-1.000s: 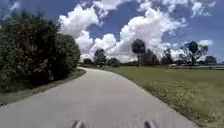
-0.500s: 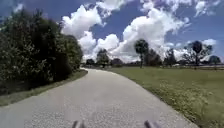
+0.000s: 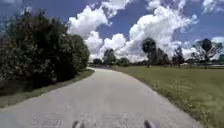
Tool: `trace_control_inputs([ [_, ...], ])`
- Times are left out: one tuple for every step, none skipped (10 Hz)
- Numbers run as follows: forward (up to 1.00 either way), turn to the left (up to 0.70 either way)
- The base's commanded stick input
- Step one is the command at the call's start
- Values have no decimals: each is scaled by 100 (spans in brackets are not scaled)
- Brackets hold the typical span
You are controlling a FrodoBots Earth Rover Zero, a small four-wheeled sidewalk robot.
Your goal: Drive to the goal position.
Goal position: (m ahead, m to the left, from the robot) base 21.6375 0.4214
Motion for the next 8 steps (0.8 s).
trace_control_inputs([
  [50, 0],
  [50, 0],
  [50, 0],
  [50, 0],
  [50, 0],
  [50, 0],
  [50, 0],
  [50, 0],
])
